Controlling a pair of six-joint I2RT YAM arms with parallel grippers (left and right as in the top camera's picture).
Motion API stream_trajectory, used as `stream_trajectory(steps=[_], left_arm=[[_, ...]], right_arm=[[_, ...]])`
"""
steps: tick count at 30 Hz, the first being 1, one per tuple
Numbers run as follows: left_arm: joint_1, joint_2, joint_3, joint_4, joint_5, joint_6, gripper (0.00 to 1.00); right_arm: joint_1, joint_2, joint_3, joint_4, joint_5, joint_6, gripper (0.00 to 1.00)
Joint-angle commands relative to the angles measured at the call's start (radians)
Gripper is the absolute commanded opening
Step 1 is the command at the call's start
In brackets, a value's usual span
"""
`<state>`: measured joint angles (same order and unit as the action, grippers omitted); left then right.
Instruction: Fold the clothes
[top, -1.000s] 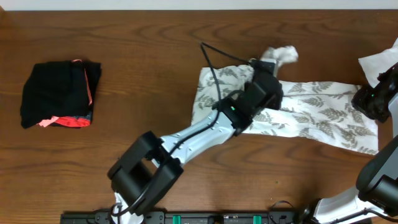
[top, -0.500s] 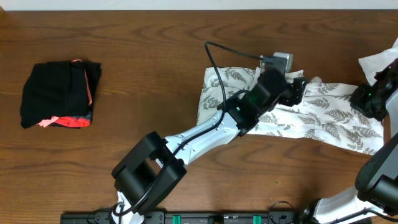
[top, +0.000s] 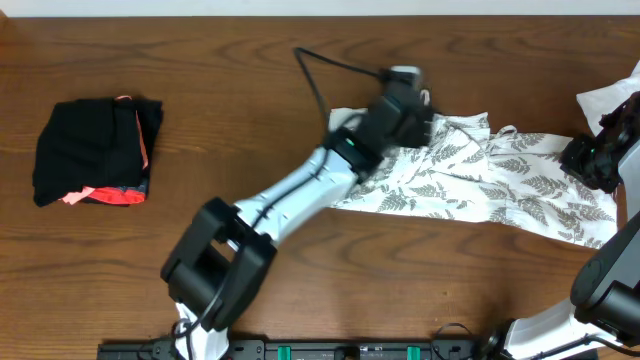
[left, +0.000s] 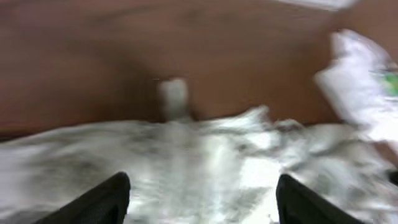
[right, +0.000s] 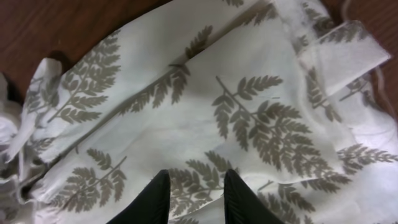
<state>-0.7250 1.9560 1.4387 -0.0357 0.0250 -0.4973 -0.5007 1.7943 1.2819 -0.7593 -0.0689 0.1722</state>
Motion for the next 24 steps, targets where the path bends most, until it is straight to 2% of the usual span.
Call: stream_trajectory(steps=[1,4,7,11,14,17,24], left_arm=[[0.069,-0.021,0.012,-0.094,0.013,0.067,0.76],[0.148,-0.02,0.012,-0.159,0.138,0.139,0.76],[0.227,-0.02,0.012,-0.209,0.144,0.134,0.76],[0.321,-0.02,0.011,-0.24,0.206,0.119,0.76],[0.377,-0.02,0.01,-0.308,0.268,0.118,0.76],[0.399,-0.02,0.005,-0.368,0.267,0.119,0.76],[0.412,-0.02,-0.001,-0.435,0.267,0.123,0.77]], right_arm=[[0.017,-0.01,0.016,0.011,-0.14,-0.043,0.27],[0.045,-0.01,0.016,0.035,-0.311,-0.103,0.27],[0.11,-0.01,0.016,0.055,-0.443,-0.153,0.28],[0.243,-0.01,0.016,0.102,-0.445,-0.159,0.34],[0.371,-0.01,0.016,0.172,-0.434,-0.162,0.46],[0.457,-0.008,0.016,0.242,-0.362,-0.107,0.51],[0.604,-0.002,0.016,0.334,-0.239,-0.05,0.52]])
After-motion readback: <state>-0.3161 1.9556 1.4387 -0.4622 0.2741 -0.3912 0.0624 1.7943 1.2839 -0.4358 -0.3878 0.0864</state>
